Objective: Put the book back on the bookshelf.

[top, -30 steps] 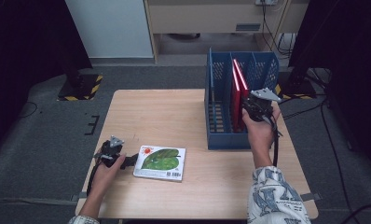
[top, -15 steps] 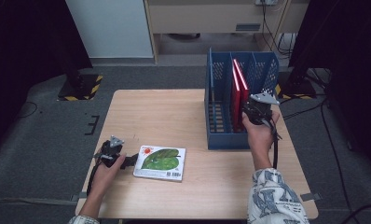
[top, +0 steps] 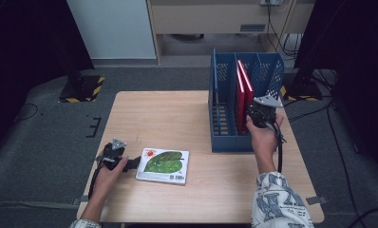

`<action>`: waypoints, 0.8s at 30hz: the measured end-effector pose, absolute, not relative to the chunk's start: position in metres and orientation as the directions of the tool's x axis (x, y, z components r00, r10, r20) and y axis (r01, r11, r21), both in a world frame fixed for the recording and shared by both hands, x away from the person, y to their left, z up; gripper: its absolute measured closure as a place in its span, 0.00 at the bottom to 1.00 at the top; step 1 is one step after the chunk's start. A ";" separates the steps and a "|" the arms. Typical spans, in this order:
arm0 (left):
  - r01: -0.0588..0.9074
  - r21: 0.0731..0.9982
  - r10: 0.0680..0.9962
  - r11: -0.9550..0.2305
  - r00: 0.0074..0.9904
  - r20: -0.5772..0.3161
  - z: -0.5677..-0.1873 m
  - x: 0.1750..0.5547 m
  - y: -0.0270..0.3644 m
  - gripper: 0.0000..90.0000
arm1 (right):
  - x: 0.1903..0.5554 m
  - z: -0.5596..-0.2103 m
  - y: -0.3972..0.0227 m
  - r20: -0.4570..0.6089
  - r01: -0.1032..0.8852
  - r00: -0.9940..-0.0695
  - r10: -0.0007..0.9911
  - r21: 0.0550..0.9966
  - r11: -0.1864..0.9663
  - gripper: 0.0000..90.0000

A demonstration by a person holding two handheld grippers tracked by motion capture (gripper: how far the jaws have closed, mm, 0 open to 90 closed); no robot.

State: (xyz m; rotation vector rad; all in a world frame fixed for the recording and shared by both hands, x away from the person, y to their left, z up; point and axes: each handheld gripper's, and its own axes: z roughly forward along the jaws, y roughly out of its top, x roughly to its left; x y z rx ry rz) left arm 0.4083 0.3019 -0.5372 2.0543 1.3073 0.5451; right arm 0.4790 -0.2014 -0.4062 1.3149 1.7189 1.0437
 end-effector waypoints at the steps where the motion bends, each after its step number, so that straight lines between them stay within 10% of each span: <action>1: 0.644 0.701 0.907 -0.305 0.421 0.008 -0.537 0.408 0.302 0.01 | 0.479 -0.406 -0.201 -0.071 0.388 -0.218 0.973 0.909 0.153 0.86; 24: 0.644 0.701 0.907 -0.306 0.422 0.008 -0.537 0.409 0.302 0.01 | 0.480 -0.405 -0.193 -0.057 0.394 -0.224 0.973 0.908 0.144 0.86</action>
